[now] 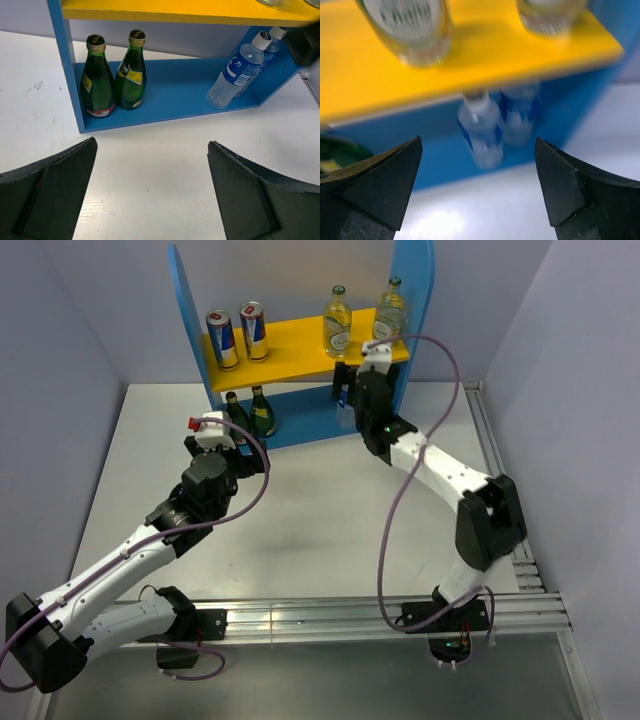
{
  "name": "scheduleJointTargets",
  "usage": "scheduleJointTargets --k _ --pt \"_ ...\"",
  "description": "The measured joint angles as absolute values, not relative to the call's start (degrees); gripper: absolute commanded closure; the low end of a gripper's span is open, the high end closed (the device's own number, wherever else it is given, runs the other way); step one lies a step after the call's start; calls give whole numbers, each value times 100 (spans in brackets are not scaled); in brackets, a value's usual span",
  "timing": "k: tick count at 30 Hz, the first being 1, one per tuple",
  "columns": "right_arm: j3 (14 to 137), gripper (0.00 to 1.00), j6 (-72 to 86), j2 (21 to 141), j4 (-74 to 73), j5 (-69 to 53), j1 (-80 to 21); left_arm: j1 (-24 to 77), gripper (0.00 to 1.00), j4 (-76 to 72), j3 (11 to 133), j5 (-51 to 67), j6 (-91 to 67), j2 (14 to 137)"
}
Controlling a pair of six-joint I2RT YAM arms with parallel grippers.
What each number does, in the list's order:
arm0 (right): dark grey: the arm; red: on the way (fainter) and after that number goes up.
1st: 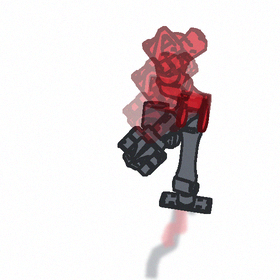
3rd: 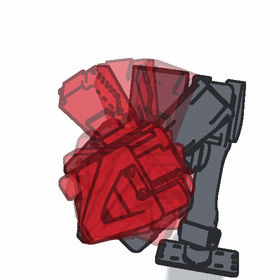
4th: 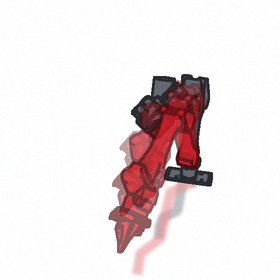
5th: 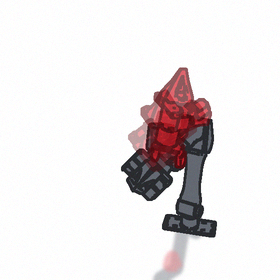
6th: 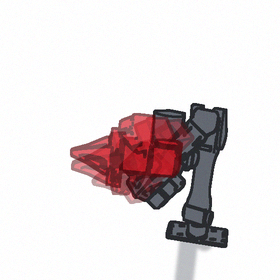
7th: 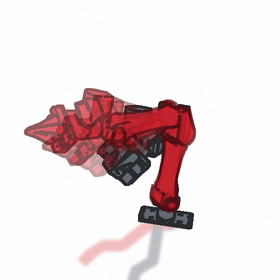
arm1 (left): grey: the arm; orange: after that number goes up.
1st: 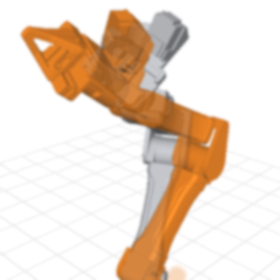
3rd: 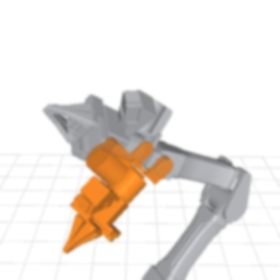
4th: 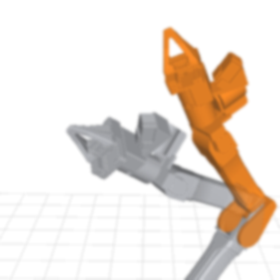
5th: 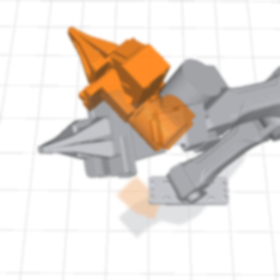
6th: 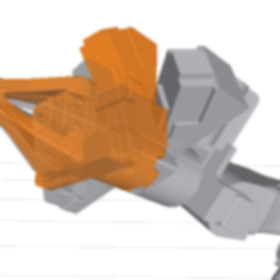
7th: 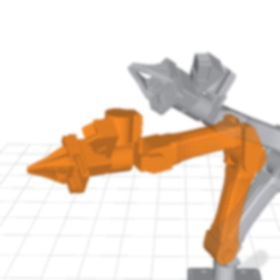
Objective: Place and organize the beverage onto the shelf
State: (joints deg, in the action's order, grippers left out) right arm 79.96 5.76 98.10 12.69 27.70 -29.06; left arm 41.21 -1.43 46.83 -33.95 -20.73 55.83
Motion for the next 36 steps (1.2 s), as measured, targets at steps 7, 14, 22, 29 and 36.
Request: scheduleJointTargets --k 7,14,22,29,36 --pt "5559 0 1297 7644 1140 3253 -3651 4121 1 115 4847 -3601 -2294 5776" --pt "5000 0 1916 5446 -519 2989 -4410 4123 1 1131 5854 -3782 -2519 6149" --pt "6897 0 1850 4239 -2429 2823 -4501 4123 1 2978 8527 -3511 -2714 6687" --pt "7669 0 1723 3660 -3002 2554 -4501 4123 1 3830 9118 -2899 -2768 6228" --pt "7693 0 1643 3645 -3426 2432 -4501 4123 1 4156 9227 -2650 -2659 5784"
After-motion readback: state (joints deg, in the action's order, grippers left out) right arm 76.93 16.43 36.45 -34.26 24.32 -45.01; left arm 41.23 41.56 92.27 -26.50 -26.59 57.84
